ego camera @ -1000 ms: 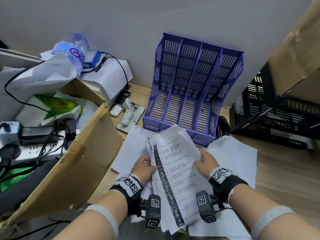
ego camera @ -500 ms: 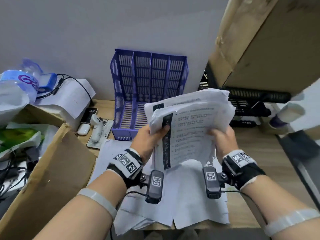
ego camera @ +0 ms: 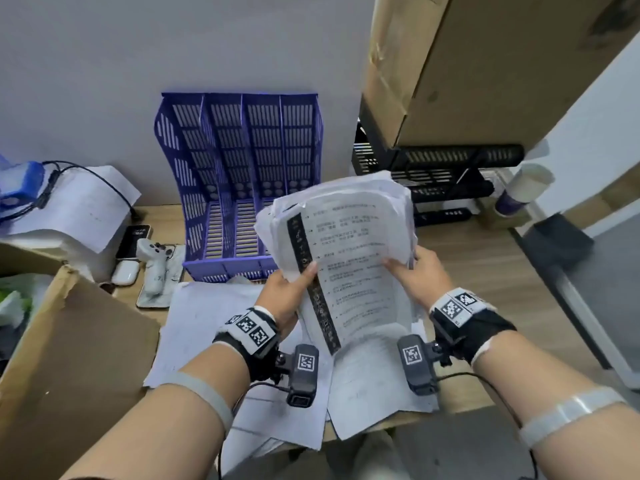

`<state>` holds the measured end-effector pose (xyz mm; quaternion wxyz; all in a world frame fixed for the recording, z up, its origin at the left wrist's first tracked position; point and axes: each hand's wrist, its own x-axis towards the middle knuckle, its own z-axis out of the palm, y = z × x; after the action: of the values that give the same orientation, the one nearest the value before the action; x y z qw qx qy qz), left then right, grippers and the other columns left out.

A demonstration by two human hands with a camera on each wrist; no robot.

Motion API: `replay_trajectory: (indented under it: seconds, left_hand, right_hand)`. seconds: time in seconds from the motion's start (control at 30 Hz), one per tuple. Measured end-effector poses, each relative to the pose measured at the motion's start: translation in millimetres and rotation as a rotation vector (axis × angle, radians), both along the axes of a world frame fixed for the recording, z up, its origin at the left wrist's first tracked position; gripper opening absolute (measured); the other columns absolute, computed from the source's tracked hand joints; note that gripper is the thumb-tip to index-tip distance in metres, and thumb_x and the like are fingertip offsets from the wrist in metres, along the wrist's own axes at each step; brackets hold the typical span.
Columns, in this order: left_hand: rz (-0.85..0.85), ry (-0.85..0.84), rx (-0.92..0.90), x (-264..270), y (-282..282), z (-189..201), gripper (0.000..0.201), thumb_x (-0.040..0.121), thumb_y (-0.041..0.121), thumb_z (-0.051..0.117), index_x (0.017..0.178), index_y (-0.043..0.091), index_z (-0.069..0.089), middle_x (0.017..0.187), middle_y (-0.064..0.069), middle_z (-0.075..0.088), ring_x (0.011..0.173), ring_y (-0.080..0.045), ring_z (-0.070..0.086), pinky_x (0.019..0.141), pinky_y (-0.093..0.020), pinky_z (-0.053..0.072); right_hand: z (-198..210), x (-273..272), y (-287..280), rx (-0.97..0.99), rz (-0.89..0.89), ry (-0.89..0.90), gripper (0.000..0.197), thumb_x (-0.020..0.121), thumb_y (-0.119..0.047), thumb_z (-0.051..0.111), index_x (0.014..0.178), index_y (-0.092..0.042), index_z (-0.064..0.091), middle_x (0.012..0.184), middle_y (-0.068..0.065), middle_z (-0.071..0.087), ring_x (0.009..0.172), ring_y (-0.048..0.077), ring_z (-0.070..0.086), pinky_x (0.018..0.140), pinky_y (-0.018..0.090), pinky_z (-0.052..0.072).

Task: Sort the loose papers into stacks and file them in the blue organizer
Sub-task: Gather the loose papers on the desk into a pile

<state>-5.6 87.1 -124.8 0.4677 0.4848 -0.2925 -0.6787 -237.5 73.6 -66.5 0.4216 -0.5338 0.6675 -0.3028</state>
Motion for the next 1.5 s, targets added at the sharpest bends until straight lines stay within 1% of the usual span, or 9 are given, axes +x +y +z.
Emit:
replay_trajectory:
  seconds: [0.2, 0.37, 0.6, 0.7, 0.87, 1.0, 1.2, 1.37, 1.5]
  left_hand:
    - [0.096, 0.105, 0.164, 43, 26, -11, 0.035, 0.093, 0.021, 0.065, 0.124, 0.002, 0.064, 0.119, -0.022, 0.070, 0.111, -0.038, 0.068, 0.100, -0.056, 0.049]
    - [0.097, -0.505, 0.300, 102, 60, -39, 0.038, 0.084, 0.044, 0.073, 0.072, 0.010, 0.062, 0.059, -0.003, 0.063, 0.050, -0.019, 0.059, 0.052, -0.023, 0.048]
    - [0.354, -0.588, 0.741, 177, 130, -81, 0.028, 0.091, 0.006, 0.056, 0.063, 0.002, 0.054, 0.047, -0.008, 0.054, 0.042, -0.020, 0.048, 0.053, -0.028, 0.043]
    - [0.422, -0.545, 0.825, 183, 145, -81, 0.019, 0.089, 0.003, 0.054, 0.071, -0.002, 0.052, 0.056, -0.013, 0.050, 0.033, -0.020, 0.047, 0.032, -0.015, 0.035]
    - [0.422, -0.548, 0.679, 178, 152, -88, 0.019, 0.083, 0.009, 0.065, 0.067, 0.006, 0.056, 0.062, -0.017, 0.049, 0.053, -0.024, 0.044, 0.057, -0.030, 0.035]
    - [0.418, -0.573, 0.640, 170, 150, -87, 0.025, 0.077, 0.025, 0.076, 0.094, 0.007, 0.071, 0.091, -0.012, 0.071, 0.084, -0.031, 0.068, 0.083, -0.040, 0.056]
    - [0.323, -0.388, 0.626, 150, 139, -82, 0.034, 0.082, 0.021, 0.078, 0.107, 0.003, 0.065, 0.097, -0.016, 0.075, 0.079, -0.026, 0.071, 0.078, -0.043, 0.061]
    - [0.282, -0.039, 0.639, 138, 142, -76, 0.029, 0.091, 0.012, 0.068, 0.119, 0.006, 0.063, 0.105, -0.019, 0.075, 0.093, -0.030, 0.074, 0.090, -0.041, 0.059]
    - [0.177, -0.073, 0.738, 140, 143, -71, 0.041, 0.090, 0.017, 0.070, 0.119, -0.008, 0.055, 0.098, -0.023, 0.075, 0.090, -0.029, 0.076, 0.080, -0.041, 0.062]
  right_hand:
    - [11, 47, -28, -0.048, 0.339, 0.319, 0.012, 0.089, -0.019, 0.060, 0.096, -0.024, 0.068, 0.094, 0.000, 0.072, 0.090, 0.024, 0.065, 0.085, 0.036, 0.051]
    - [4, 110, -39, 0.015, 0.609, 0.586, 0.027, 0.085, -0.013, 0.051, 0.063, -0.030, 0.049, 0.071, -0.001, 0.060, 0.075, 0.028, 0.060, 0.066, 0.032, 0.047]
    - [-31, 194, -43, 0.111, 0.977, 0.798, 0.019, 0.086, -0.009, 0.046, 0.082, -0.025, 0.057, 0.098, 0.004, 0.065, 0.095, 0.031, 0.063, 0.081, 0.039, 0.055]
    - [-57, 216, -44, 0.113, 1.021, 0.865, 0.028, 0.091, -0.014, 0.049, 0.116, -0.016, 0.062, 0.118, 0.011, 0.063, 0.105, 0.035, 0.061, 0.080, 0.034, 0.050]
    - [-88, 226, -41, 0.151, 1.004, 0.856, 0.041, 0.092, -0.016, 0.049, 0.133, -0.020, 0.054, 0.119, 0.017, 0.065, 0.103, 0.036, 0.063, 0.080, 0.034, 0.051]
    - [-96, 224, -39, 0.152, 1.010, 0.893, 0.044, 0.089, -0.021, 0.052, 0.133, -0.018, 0.052, 0.119, 0.017, 0.064, 0.106, 0.035, 0.063, 0.090, 0.040, 0.053]
    - [-95, 216, -35, 0.114, 1.004, 0.909, 0.046, 0.089, -0.021, 0.049, 0.134, -0.027, 0.051, 0.122, 0.019, 0.056, 0.114, 0.038, 0.055, 0.095, 0.041, 0.047]
    - [-82, 209, -46, 0.214, 0.938, 0.857, 0.012, 0.087, -0.016, 0.049, 0.089, -0.009, 0.059, 0.093, 0.016, 0.060, 0.076, 0.030, 0.060, 0.060, 0.028, 0.043]
    - [-70, 209, -51, 0.375, 0.966, 0.946, 0.028, 0.089, -0.019, 0.052, 0.113, -0.006, 0.060, 0.102, 0.013, 0.062, 0.081, 0.027, 0.056, 0.070, 0.030, 0.046]
